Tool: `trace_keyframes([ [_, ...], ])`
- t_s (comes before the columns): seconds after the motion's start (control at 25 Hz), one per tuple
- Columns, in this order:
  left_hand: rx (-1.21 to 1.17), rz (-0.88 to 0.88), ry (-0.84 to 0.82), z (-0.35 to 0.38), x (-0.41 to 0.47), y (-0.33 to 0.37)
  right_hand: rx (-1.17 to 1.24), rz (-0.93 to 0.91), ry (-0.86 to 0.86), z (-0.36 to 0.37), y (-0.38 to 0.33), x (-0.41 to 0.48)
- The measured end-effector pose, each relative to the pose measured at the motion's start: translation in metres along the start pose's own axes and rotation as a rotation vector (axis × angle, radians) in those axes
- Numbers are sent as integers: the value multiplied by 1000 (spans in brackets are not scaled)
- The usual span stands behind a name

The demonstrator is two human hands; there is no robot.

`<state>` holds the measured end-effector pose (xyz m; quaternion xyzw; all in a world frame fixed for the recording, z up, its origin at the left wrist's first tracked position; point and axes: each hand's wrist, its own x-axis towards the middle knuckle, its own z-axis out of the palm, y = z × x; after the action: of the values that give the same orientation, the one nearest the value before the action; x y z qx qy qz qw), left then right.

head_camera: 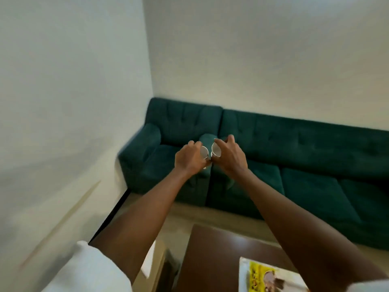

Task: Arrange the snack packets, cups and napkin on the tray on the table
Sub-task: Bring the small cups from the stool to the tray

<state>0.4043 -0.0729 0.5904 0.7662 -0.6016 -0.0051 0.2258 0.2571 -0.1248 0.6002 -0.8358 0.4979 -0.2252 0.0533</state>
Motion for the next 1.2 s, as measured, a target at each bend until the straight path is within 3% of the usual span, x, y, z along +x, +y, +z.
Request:
trace_keyframes([
  [0.28,-55,263,29,-24,7,246,-47,118,183,-182,164,-56],
  [0.48,-109,319,53,9,-18,399,-96,193,227,-271,285,-111],
  [0.8,-58,291,-90,68,-52,484,-79,310,198,-283,387,-169],
  [1.2,-86,191,-291,206,-79,457,-27,425,-10,-176,439,-198],
])
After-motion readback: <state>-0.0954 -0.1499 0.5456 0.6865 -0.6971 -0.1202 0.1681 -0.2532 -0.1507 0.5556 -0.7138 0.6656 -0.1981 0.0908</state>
